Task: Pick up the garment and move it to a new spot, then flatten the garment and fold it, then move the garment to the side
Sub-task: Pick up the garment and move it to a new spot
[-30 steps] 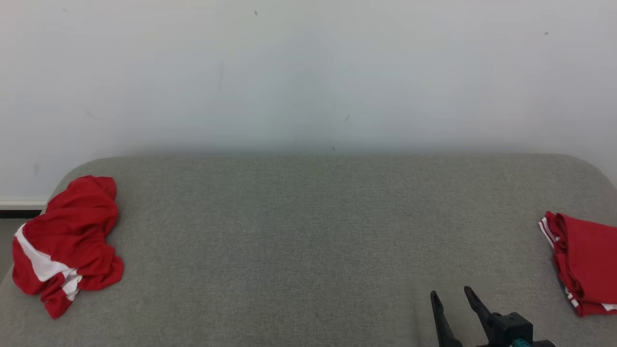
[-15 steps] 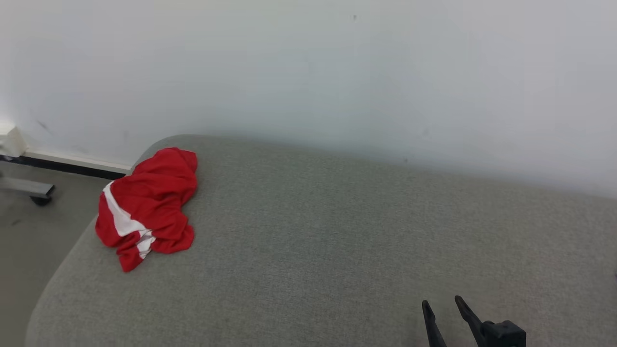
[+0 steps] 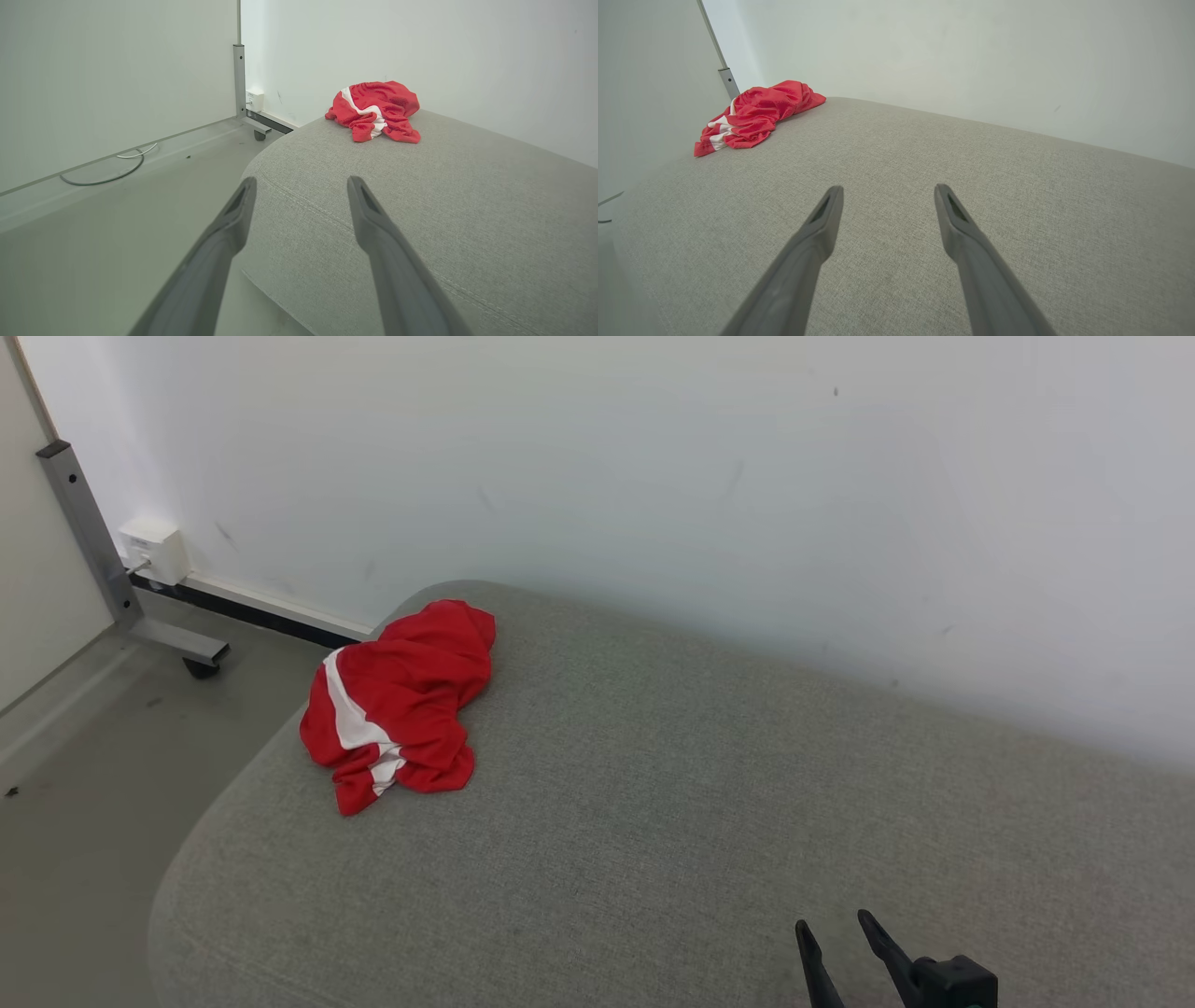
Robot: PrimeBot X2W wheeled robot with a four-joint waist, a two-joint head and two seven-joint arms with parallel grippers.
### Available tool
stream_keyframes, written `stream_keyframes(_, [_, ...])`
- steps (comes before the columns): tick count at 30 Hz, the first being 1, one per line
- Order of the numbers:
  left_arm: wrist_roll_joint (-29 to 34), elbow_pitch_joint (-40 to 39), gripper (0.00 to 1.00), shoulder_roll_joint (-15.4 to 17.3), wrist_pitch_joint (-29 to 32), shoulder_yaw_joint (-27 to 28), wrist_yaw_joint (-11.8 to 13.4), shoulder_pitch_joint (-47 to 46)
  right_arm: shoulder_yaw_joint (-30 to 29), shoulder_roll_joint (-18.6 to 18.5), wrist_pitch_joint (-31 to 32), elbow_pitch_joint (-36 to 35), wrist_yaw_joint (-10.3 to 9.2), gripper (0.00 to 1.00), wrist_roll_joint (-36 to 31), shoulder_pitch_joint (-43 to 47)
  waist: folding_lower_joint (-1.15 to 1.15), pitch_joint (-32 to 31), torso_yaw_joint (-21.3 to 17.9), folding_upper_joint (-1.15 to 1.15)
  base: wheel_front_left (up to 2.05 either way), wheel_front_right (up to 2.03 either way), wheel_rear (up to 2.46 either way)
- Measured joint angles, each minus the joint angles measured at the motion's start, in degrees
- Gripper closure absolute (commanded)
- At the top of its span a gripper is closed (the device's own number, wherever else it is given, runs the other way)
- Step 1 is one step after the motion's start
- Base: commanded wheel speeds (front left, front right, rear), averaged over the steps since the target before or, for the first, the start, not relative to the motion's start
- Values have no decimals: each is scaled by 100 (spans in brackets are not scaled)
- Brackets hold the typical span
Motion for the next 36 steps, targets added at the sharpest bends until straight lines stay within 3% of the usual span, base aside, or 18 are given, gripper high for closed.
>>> stream_keyframes(17, [-182,470,0,83,0,152,0,-232,15,1,-2,-55,0,0,76,-35,-1,80,39,0,0,0,0])
stream_keyframes(23, [-352,891,0,293,45,116,56,-1253,-46,1,-2,-109,0,0,-98,-61,0,294,-123,0,0,0,0])
stream_keyframes(28, [-778,1305,0,438,635,223,98,-2386,-41,2,151,-332,0,0,-435,-303,0,592,-329,0,0,0,0])
stream_keyframes(36, [-1458,1833,0,1040,1491,298,46,-3826,-82,-249,548,-1193,0,0,-714,-773,1,1362,-846,0,0,0,0])
